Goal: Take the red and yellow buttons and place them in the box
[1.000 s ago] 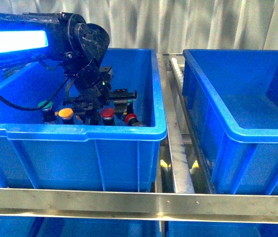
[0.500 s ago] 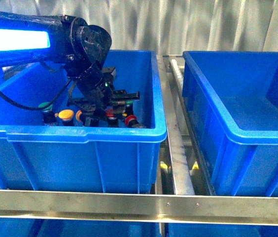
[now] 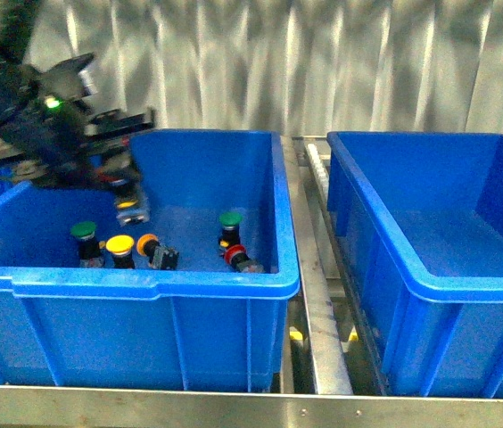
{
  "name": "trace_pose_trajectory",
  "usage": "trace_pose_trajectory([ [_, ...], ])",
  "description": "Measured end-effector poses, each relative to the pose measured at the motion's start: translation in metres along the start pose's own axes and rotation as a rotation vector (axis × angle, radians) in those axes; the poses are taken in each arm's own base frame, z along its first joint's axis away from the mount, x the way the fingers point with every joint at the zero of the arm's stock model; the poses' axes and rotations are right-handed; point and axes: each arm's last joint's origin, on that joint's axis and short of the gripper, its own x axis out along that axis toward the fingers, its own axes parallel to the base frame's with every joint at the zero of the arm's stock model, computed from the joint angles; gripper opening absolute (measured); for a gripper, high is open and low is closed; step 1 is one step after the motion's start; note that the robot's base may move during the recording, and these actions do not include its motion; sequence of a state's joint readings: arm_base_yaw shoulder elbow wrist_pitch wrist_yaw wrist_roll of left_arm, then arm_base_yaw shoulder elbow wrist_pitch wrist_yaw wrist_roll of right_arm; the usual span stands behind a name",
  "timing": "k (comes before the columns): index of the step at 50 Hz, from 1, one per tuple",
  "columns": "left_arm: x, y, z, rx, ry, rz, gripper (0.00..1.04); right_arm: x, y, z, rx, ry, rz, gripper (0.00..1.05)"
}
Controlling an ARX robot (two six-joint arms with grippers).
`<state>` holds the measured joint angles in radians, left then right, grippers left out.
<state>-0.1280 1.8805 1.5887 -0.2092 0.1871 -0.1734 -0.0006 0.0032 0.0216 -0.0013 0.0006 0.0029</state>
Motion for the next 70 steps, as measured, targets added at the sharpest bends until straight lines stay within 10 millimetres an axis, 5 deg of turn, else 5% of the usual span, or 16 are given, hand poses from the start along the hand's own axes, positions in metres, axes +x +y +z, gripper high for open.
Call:
trace_pose_trajectory([
  [13, -0.076, 0.031, -0.034, -0.087, -0.101, 0.055, 0.33, 0.0, 0.0, 0.0, 0.0, 0.0, 0.0, 0.98],
  [19, -0.112, 0.026, -0.029, -0.122, -0.255, -0.052, 0.33, 0.0, 0.0, 0.0, 0.0, 0.0, 0.0, 0.98],
  [25, -0.122, 0.02, -0.014, -0.183, -0.388, -0.22, 0.33, 0.0, 0.0, 0.0, 0.0, 0.0, 0.0, 0.98],
  [30, -0.106, 0.003, -0.007, -0.267, -0.411, -0.44, 0.33, 0.0, 0.0, 0.0, 0.0, 0.0, 0.0, 0.98],
  [38, -0.055, -0.065, -0.005, -0.27, -0.281, -0.837, 0.33, 0.0, 0.0, 0.0, 0.0, 0.0, 0.0, 0.98],
  [48, -0.022, -0.142, -0.006, -0.193, -0.116, -1.053, 0.33, 0.0, 0.0, 0.0, 0.0, 0.0, 0.0, 0.98],
  [64, 0.005, -0.171, -0.029, -0.167, -0.031, -1.109, 0.33, 0.001, -0.001, 0.001, 0.021, -0.008, -0.019, 0.98],
  [70, 0.004, -0.174, -0.028, -0.168, -0.061, -1.114, 0.33, 0.018, -0.01, 0.031, 0.234, -0.083, -0.034, 0.98],
])
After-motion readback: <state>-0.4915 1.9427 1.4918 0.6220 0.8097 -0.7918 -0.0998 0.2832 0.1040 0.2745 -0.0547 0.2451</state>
